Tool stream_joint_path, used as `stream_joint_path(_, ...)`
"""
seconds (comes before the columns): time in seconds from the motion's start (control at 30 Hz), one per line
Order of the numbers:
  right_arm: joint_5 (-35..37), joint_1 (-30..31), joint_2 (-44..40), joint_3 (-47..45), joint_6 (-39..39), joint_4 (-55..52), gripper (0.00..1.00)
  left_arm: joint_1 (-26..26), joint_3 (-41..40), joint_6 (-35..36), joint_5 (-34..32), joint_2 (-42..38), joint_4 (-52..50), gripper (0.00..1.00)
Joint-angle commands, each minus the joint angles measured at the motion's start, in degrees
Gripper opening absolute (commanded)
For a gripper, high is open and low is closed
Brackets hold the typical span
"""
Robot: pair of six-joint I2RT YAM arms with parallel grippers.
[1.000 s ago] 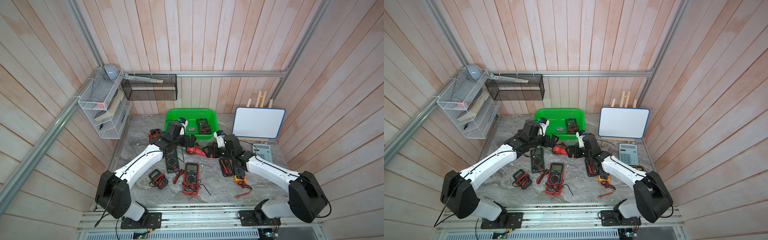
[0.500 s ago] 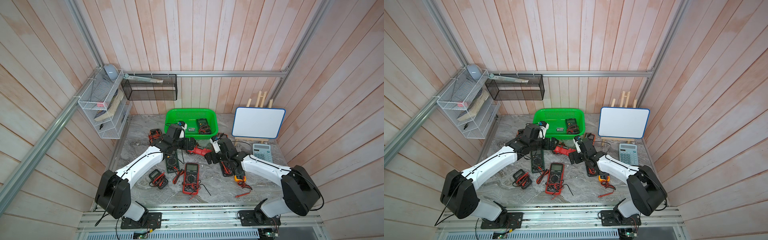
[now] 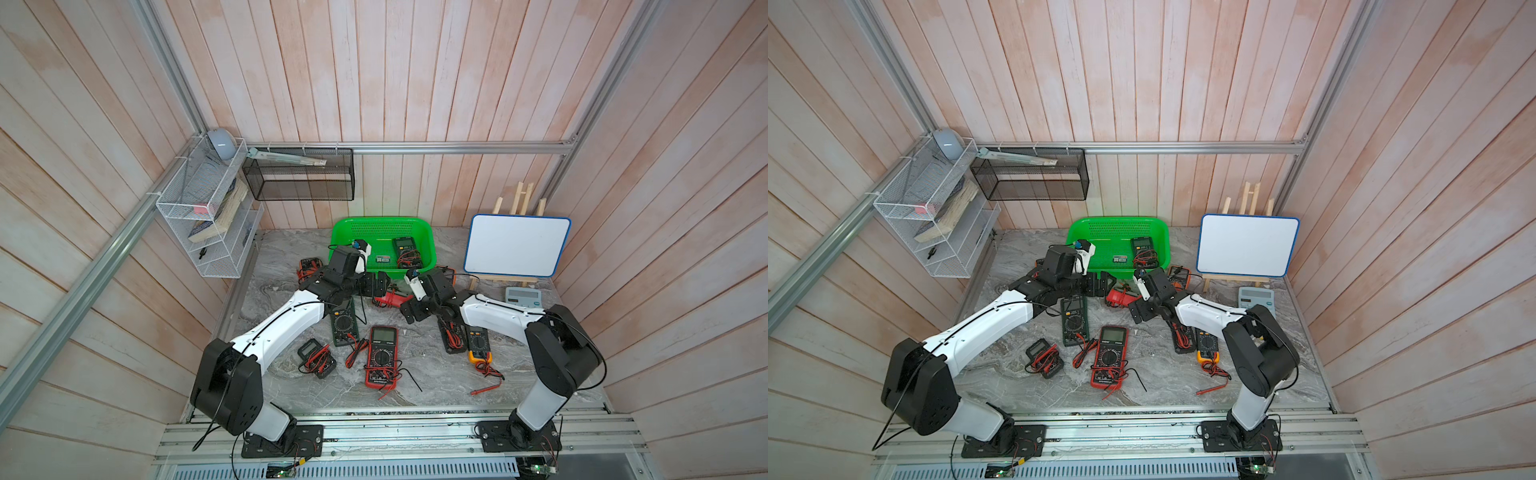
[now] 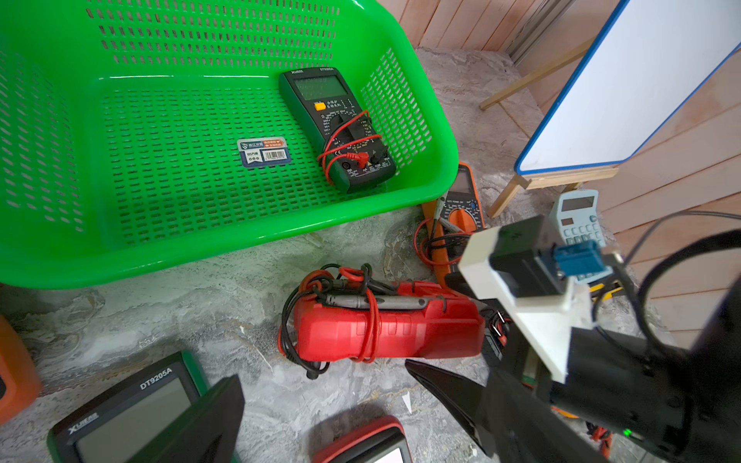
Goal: Put the multimeter into the basket
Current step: Pick up the multimeter from the center of the board.
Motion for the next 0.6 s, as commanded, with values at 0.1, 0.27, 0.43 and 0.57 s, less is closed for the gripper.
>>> stream_joint_path(0.1,-2.3,0.3,3.1,3.8,-2.2,-3.0,0.64,0.7,0.6,-1.0,1.8,0.1,2.2,1.0)
stream_joint_path(0.27,-5.7,0.3,0.3,2.9,-1.8,-3.6,0.24,1.1,0.4,-1.8,2.8,-0.3,3.1,1.0)
stream_joint_path(0.43,-10.1,0.3,-3.5,2.6,-0.9,-5.6,0.06,2.1,-0.1,-3.7,3.8,-1.0,4.2,1.0)
stream_joint_path(0.57,-13.6,0.1,-8.2,1.2,0.4,-6.3,0.0,3.7,-1.0,-6.5,4.7,-3.0,5.8,1.0)
